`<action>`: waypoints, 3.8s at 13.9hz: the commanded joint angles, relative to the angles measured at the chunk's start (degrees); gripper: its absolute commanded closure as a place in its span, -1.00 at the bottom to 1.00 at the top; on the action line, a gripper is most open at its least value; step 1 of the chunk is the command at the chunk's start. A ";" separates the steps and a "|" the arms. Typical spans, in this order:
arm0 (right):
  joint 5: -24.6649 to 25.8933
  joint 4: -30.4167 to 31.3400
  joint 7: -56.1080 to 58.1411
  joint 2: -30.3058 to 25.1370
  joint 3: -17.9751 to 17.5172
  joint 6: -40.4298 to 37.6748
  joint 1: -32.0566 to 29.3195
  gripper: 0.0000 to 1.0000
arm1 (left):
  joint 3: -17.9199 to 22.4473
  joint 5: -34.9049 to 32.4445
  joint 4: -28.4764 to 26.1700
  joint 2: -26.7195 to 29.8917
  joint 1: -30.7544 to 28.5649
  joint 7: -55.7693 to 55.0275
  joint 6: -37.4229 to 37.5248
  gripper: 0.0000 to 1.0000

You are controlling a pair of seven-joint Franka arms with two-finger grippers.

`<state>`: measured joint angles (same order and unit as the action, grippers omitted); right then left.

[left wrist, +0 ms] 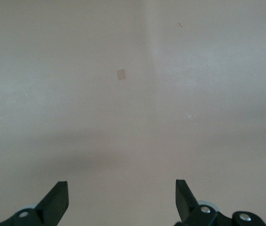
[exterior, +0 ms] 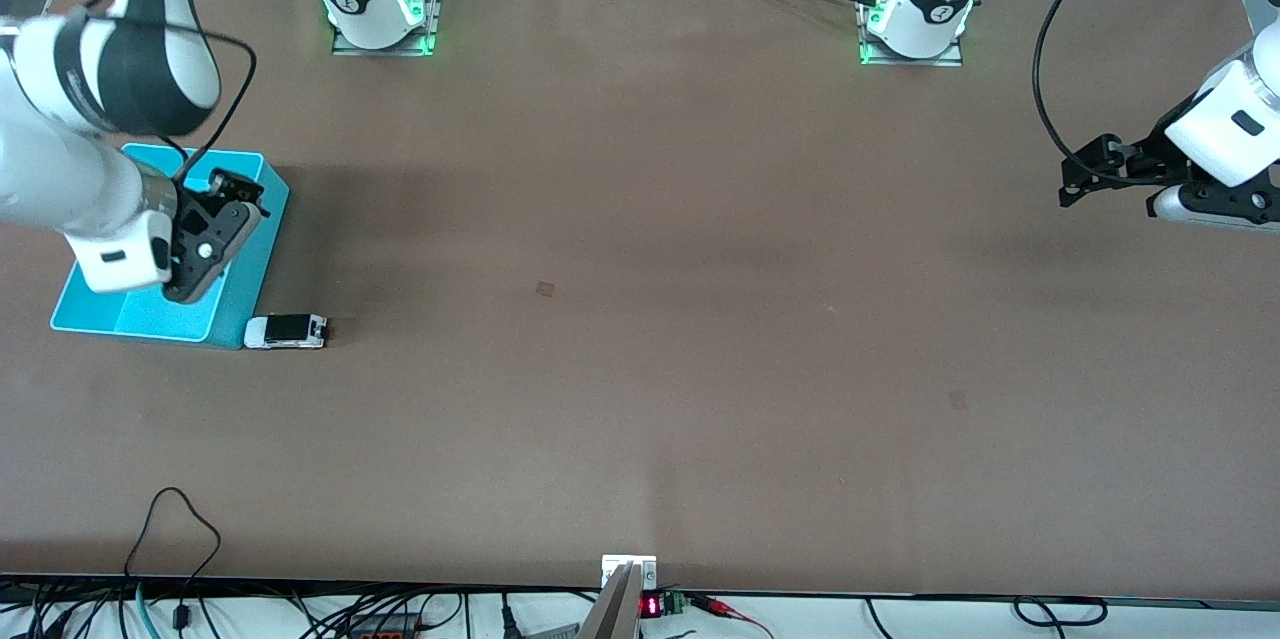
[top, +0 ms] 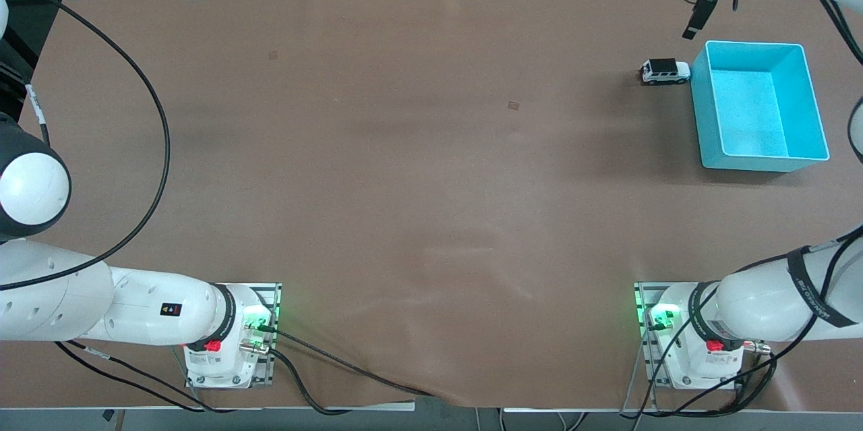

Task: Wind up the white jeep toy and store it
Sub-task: 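Lower the right gripper onto the jeep beside the cyan bin, then close the right gripper on the jeep and lift it, then carry the jeep over the cyan bin and lower it inside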

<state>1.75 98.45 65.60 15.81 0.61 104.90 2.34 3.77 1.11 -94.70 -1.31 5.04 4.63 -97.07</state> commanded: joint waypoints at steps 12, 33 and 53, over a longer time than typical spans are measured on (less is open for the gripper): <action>0.45 9.12 28.88 13.80 -0.52 29.38 -5.41 -1.00 | 0.01 -1.20 4.27 0.43 0.67 0.31 8.12 -1.00; -0.43 8.87 31.61 12.67 -3.06 38.01 -6.20 1.00 | 0.27 1.88 13.32 -3.61 0.32 -1.29 17.89 -1.00; -2.37 17.90 -40.54 -0.96 13.01 19.17 -6.64 1.00 | -0.96 -3.48 12.79 -3.96 1.55 -8.78 14.37 -1.00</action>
<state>-0.85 111.46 30.54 16.70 12.37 121.48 -4.51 2.95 -1.28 -82.53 -4.73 6.56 -5.19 -82.10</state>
